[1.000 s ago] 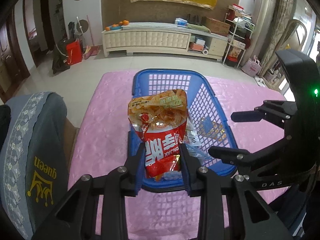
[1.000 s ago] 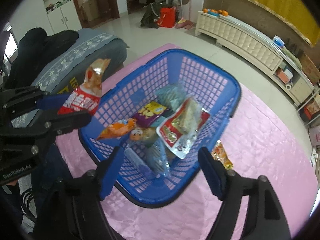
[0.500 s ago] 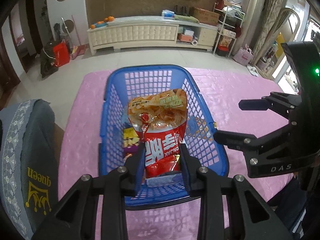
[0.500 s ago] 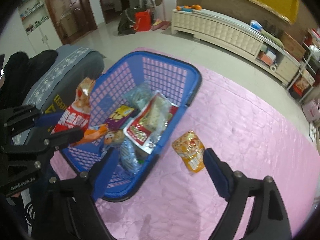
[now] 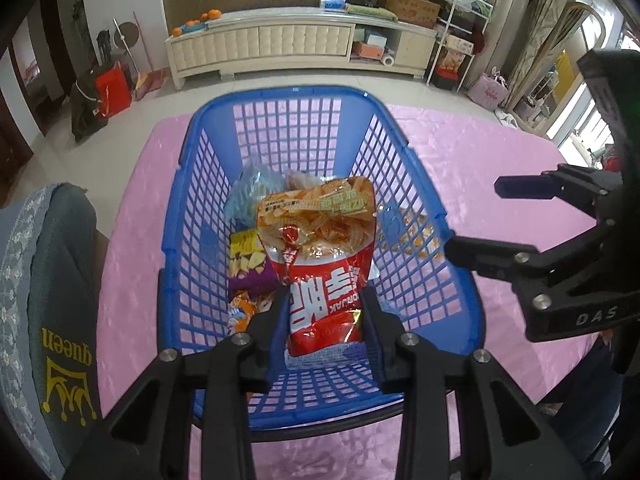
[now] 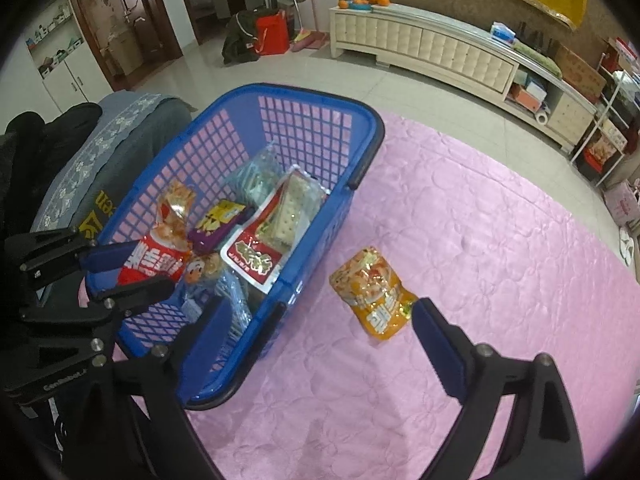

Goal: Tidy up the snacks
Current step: 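Open the right tool over the basket while the left tool lowers and releases its bag, then move the right tool to the yellow pouch beside the basket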

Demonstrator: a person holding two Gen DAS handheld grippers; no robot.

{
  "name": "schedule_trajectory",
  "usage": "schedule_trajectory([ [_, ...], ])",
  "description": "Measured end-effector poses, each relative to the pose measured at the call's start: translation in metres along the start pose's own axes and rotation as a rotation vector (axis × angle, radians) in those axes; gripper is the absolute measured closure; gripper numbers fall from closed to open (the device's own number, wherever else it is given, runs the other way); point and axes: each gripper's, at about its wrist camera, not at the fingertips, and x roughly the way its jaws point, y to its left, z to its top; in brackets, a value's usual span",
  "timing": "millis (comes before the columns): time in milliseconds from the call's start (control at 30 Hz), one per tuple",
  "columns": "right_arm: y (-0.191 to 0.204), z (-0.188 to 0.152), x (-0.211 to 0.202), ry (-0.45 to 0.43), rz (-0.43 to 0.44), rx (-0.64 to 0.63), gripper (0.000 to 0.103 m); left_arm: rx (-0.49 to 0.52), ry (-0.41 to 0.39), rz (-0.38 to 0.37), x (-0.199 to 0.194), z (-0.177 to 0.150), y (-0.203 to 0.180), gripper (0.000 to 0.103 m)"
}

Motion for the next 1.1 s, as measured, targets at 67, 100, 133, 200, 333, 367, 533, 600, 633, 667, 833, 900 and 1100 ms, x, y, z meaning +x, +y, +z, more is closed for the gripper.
schedule_trajectory([
  [67,0.000,0.000,0.001,0.002,0.001,0.001,0.009,-0.005,0.014,-0.002,0.004,-0.002,0.001,0.068],
  [100,0.000,-0.001,0.000,0.004,0.004,0.002,0.009,-0.003,0.017,0.002,0.005,-0.003,0.001,0.067],
  [133,0.000,-0.002,0.000,0.003,0.005,0.002,0.009,0.001,0.019,0.004,0.007,-0.005,0.000,0.067],
  [200,0.000,-0.003,0.000,0.003,0.005,0.002,0.009,0.007,0.027,0.018,0.010,-0.007,-0.002,0.061],
  [333,-0.002,-0.004,-0.004,-0.003,0.003,0.005,0.009,0.001,0.007,-0.004,0.006,-0.008,-0.004,0.038],
  [367,-0.002,-0.004,-0.005,-0.005,0.002,0.006,0.009,0.003,0.002,0.001,0.003,-0.007,-0.006,0.036],
  [533,-0.009,-0.005,-0.015,-0.023,-0.003,0.022,0.009,0.002,-0.009,0.013,-0.008,-0.004,-0.010,0.032],
  [600,-0.013,-0.006,-0.019,-0.029,-0.004,0.028,0.009,-0.004,-0.021,0.013,-0.014,-0.001,-0.011,0.031],
  [633,-0.015,-0.006,-0.021,-0.030,-0.006,0.029,0.009,-0.002,-0.025,0.012,-0.017,0.000,-0.013,0.031],
  [667,-0.016,-0.007,-0.022,-0.031,-0.010,0.029,0.009,0.007,-0.026,0.014,-0.018,0.001,-0.015,0.031],
  [833,-0.026,-0.005,-0.030,-0.023,-0.033,0.010,0.009,0.023,-0.038,0.031,-0.027,0.009,-0.022,0.031],
  [900,-0.030,-0.003,-0.032,-0.019,-0.040,0.004,0.009,0.020,-0.038,0.042,-0.029,0.014,-0.022,0.031],
  [1100,-0.041,0.005,-0.031,-0.026,-0.079,-0.036,0.009,-0.012,-0.018,0.079,-0.026,0.033,-0.013,0.031],
])
